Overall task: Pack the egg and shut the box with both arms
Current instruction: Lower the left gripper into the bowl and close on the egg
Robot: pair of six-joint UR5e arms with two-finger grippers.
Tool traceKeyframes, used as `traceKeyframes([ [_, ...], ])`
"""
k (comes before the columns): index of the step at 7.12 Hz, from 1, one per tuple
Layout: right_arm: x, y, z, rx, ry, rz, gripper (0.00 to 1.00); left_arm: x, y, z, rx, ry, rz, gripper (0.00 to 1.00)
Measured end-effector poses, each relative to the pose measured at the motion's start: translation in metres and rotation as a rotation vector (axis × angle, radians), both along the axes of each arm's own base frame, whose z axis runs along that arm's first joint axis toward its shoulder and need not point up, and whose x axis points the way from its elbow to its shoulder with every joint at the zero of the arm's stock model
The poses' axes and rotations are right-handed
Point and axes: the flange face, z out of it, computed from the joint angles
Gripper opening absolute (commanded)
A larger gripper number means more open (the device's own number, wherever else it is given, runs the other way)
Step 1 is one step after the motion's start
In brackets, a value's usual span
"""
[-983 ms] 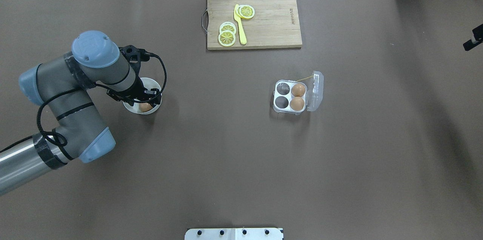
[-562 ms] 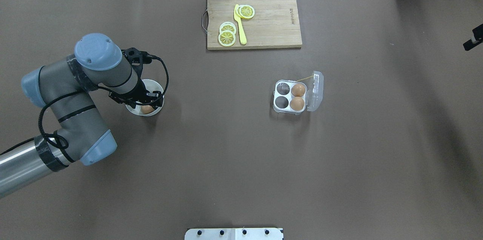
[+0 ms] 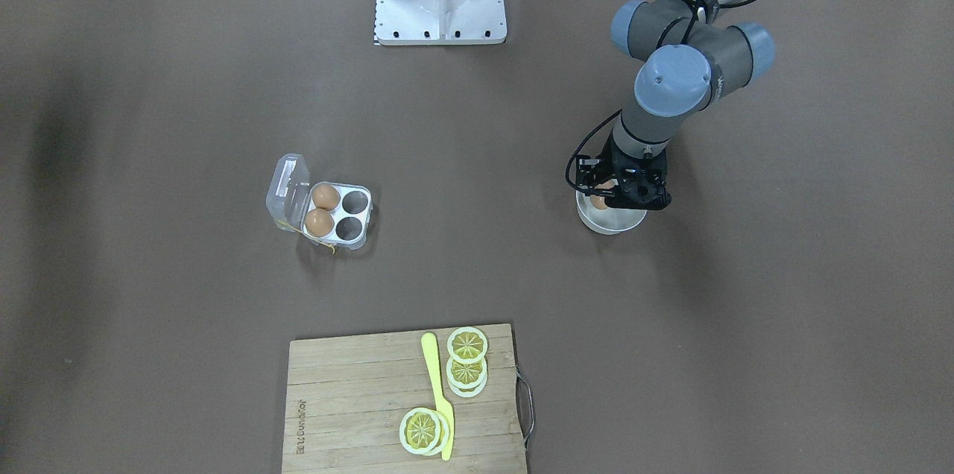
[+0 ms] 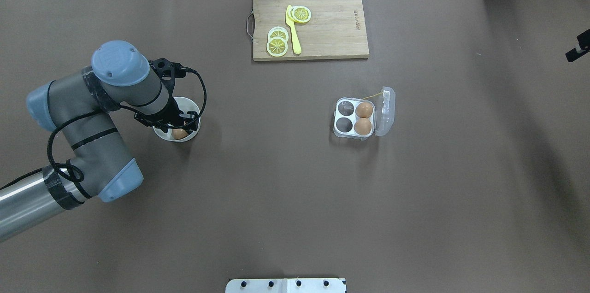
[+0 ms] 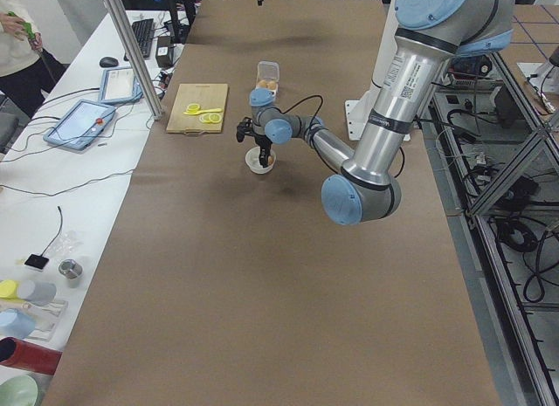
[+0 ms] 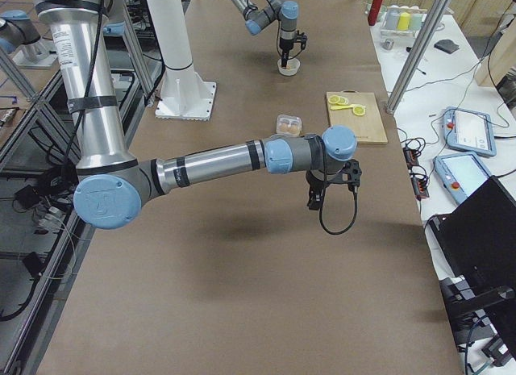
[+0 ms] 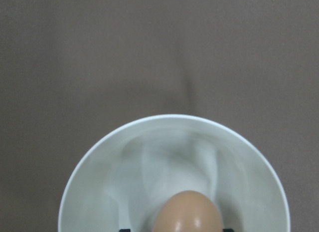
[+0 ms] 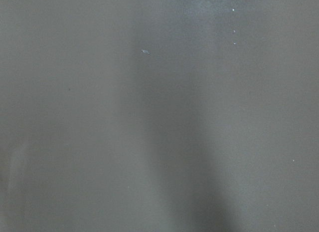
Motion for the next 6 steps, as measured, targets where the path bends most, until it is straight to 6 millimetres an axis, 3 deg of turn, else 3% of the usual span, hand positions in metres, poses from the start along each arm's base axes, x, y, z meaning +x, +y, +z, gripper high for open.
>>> traceKeyframes([
  [3, 0.000, 0.000, -0.001, -0.002, 0.000, 0.002, 1.00, 0.000, 0.000, 0.000, 0.003, 0.001, 0.001, 0.28],
  [4, 0.000, 0.000, -0.002, -0.004, 0.000, 0.005, 1.00, -0.001, 0.000, 0.000, 0.003, 0.002, 0.000, 0.09],
  [5, 0.000, 0.000, -0.004, -0.003, -0.001, 0.008, 1.00, -0.005, 0.000, -0.004, 0.007, 0.007, -0.003, 0.00],
  [6, 0.000, 0.001, -0.007, -0.001, -0.001, 0.010, 1.00, -0.014, -0.001, -0.012, 0.014, 0.015, -0.013, 0.00],
])
